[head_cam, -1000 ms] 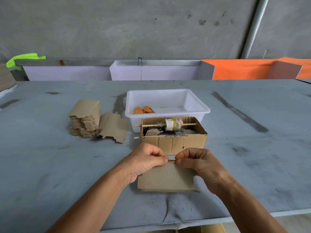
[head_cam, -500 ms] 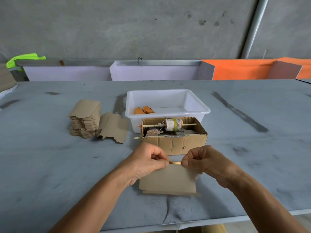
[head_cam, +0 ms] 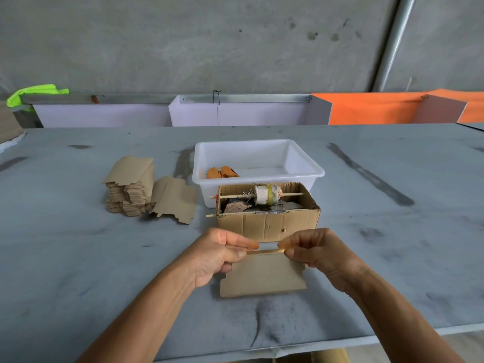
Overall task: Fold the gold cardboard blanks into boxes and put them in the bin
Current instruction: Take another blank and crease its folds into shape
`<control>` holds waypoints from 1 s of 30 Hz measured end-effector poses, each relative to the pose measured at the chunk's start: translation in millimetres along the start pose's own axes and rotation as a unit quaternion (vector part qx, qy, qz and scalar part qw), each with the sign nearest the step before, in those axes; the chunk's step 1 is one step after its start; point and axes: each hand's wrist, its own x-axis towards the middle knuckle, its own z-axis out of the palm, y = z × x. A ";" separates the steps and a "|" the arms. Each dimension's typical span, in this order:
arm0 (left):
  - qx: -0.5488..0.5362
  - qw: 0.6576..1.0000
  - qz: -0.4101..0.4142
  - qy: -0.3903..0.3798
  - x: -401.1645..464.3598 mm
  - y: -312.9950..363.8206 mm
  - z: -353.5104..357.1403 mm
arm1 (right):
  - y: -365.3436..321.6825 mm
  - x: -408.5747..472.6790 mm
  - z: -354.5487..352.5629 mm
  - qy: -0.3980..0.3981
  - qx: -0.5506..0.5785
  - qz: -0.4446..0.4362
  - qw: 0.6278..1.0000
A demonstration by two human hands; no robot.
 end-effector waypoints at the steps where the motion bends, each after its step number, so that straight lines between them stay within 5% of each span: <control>1: -0.002 1.000 -0.002 -0.005 0.0 -0.6 -0.6 | 0.6 0.3 -0.8 0.013 0.018 0.007 1.000; 6: 0.023 0.999 0.031 0.013 -1.4 2.3 -0.4 | 2.1 -0.4 -1.8 0.032 0.045 0.013 0.998; 14: 0.091 0.990 0.101 0.021 -2.4 13.3 9.0 | -15.9 -0.7 2.7 -0.020 -0.123 -0.037 0.991; 22: -0.029 0.993 0.035 0.105 4.9 9.7 -2.7 | 0.2 -21.4 -12.9 0.103 0.026 -0.075 0.991; 30: -0.133 0.990 0.004 0.035 4.8 15.9 3.2 | 2.3 -29.4 0.8 0.056 0.049 -0.132 0.988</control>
